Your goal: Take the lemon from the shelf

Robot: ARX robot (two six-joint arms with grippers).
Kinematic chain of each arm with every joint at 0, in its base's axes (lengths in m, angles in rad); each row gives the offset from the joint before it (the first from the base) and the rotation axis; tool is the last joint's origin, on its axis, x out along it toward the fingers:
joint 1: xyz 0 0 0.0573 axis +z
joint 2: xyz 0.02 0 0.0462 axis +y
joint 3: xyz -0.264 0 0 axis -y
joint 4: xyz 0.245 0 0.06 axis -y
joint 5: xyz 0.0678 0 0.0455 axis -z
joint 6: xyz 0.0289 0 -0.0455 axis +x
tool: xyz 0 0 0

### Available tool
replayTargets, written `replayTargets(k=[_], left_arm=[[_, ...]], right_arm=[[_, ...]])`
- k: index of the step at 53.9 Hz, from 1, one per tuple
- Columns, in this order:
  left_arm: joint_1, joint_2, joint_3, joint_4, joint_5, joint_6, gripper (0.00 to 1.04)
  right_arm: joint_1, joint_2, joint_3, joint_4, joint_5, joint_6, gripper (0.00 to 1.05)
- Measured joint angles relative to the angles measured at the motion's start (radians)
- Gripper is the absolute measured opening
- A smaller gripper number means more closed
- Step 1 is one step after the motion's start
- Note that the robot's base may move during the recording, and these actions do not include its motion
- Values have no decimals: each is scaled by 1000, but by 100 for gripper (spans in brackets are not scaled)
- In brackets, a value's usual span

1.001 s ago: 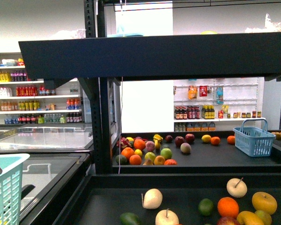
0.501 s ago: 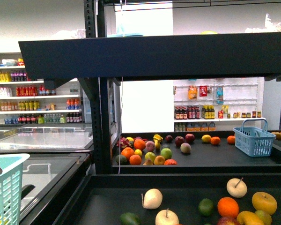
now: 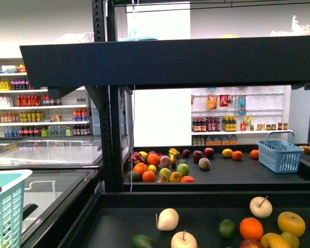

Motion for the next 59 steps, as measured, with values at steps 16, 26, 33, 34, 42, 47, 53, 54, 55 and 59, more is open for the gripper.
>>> replayTargets(k=[16,26,33,34,42,47,53,54,55,59], left_arm=[[11,-176,-23,-315,2,209,97],[-6,-324,-32,-536,-55,376,97],[-53,-484,-32,-743,-146,589,97],[-63,-512,-32,-778,-163,622,97],[-180,-745,-45,-980,-332,965,97],[-276,-879,-84,-1036,-425,1084,97],[-457,-1064,-150,-1126,-581,1173,97],[-492,-1093,-160,-1143,-609,1183,97],[-529,-1123,-171,-1156,-631,1186,97],[-681,-1235,-217,-1247,-701,1266,88]], right_arm=[[0,-1,0,0,-2,0,97],[0,-1,0,0,-2,0,97],[0,-1,0,0,-2,0,97],[0,-1,0,0,-2,0,97],[0,-1,0,0,-2,0,97],[0,-1,0,0,-2,0,97],[0,-1,0,0,-2,0,97],[0,-1,0,0,-2,0,97],[0,-1,0,0,-2,0,97],[0,-1,0,0,-2,0,97]])
